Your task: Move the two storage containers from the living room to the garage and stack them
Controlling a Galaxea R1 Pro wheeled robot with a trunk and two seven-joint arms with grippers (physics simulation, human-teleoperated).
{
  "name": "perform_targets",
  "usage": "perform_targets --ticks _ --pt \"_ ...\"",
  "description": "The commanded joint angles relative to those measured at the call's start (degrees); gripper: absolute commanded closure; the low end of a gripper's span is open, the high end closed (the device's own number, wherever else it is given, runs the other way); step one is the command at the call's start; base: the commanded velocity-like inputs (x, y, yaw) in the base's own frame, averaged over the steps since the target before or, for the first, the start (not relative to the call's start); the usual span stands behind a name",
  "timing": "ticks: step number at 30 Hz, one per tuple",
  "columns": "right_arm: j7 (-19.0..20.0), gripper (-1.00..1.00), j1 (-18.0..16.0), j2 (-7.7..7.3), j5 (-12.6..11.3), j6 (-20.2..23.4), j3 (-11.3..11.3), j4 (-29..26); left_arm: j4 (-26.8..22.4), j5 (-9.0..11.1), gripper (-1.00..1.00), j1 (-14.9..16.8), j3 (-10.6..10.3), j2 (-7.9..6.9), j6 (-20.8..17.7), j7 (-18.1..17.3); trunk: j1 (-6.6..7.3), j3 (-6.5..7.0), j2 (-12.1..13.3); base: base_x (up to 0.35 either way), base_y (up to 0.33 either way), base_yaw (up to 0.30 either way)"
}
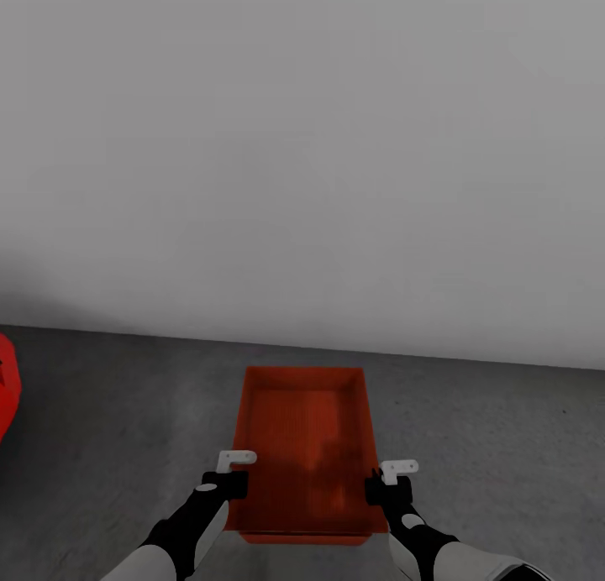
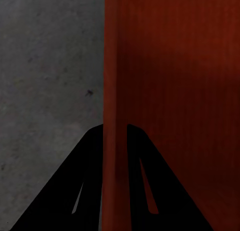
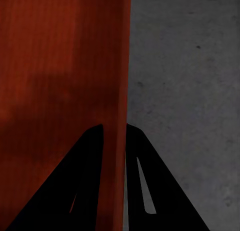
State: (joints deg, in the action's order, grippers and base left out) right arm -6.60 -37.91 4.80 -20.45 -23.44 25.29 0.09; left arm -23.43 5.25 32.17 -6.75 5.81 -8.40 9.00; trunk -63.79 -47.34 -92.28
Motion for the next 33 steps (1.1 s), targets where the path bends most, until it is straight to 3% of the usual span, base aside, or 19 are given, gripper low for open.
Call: perform_targets --ticks 1,13,26,33 --pt "-0.27 1.0 -0.06 0.04 -1.17 -0.29 -1.02 0.09 -0.12 0.81 1.0 0.0 -0.55 0.78 -0.3 0.76 0.0 -0.04 -0.02 0.0 0.0 0.0" --pt "-0.31 1.0 -0.06 0.04 -1.17 -0.3 -1.0 0.09 -0.12 0.81 1.0 0.0 -0.55 0.84 -0.3 0.76 0.0 -0.04 -0.02 0.0 0.0 0.0" --pt "-0.26 1.0 -0.06 0.04 -1.17 -0.33 -0.99 0.09 -0.12 0.85 1.0 0.0 -0.55 0.78 -0.3 0.76 -2.85 -2.37 -5.24 0.0 0.0 0.0" --pt "-0.27 1.0 -0.06 0.04 -1.17 -0.3 -0.99 0.09 -0.12 0.82 1.0 0.0 -0.55 0.78 -0.3 0.76 -2.85 -2.37 -5.24 0.0 0.0 0.0"
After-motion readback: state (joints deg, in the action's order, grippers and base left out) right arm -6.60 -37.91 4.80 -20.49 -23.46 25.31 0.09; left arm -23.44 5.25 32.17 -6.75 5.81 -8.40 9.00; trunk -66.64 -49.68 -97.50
